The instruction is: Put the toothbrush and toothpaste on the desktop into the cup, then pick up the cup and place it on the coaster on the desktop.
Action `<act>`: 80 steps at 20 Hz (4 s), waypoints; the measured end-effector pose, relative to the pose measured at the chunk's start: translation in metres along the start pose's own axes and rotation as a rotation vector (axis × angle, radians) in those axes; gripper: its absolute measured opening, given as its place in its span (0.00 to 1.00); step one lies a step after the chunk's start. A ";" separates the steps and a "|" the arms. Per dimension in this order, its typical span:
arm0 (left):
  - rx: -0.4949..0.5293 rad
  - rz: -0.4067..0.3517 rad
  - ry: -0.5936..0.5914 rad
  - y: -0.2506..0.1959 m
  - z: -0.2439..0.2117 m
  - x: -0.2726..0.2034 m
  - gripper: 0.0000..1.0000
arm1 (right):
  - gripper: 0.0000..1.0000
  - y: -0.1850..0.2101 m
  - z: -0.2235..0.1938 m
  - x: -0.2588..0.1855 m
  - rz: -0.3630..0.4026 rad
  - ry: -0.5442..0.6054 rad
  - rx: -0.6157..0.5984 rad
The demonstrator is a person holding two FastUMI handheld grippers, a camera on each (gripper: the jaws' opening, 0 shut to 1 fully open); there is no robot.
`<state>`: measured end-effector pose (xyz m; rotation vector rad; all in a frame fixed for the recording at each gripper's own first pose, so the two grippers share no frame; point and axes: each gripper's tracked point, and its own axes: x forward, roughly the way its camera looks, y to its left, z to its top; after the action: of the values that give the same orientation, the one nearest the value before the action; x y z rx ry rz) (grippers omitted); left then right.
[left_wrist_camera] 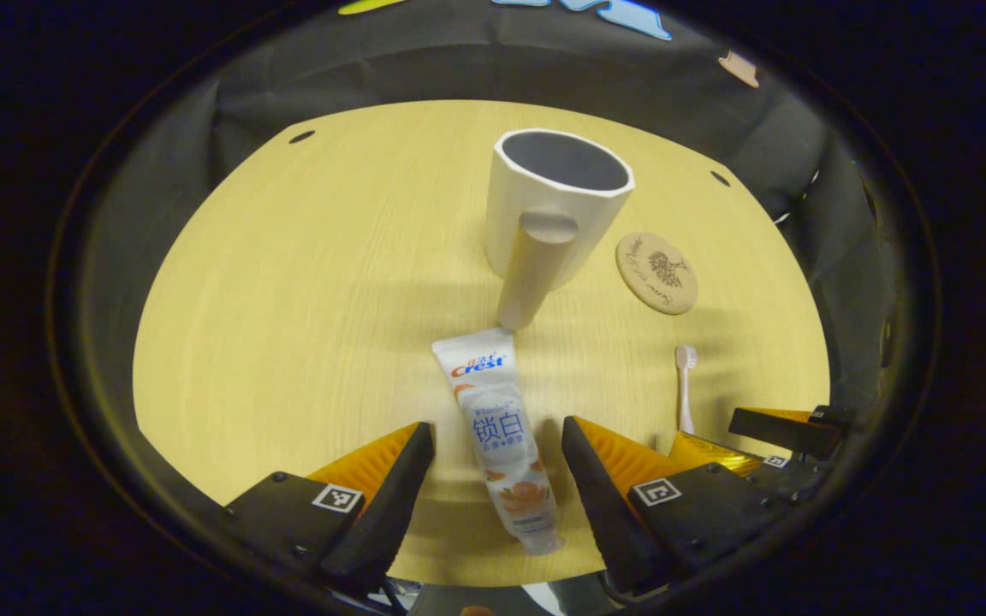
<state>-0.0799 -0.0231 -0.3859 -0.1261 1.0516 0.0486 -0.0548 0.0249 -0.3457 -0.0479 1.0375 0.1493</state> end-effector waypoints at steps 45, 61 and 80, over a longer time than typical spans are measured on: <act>-0.005 -0.087 0.072 -0.001 -0.001 -0.043 0.21 | 0.02 0.007 -0.015 -0.004 0.091 0.200 0.226; -0.092 -0.137 -0.167 -0.006 0.127 -0.102 0.21 | 0.02 0.007 -0.007 -0.014 0.117 0.195 0.264; 0.084 -0.198 -0.301 -0.045 0.262 -0.031 0.20 | 0.02 -0.004 -0.007 -0.029 0.105 0.179 0.362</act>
<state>0.1353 -0.0341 -0.2271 -0.1417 0.7351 -0.1519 -0.0745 0.0175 -0.3240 0.3270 1.2326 0.0508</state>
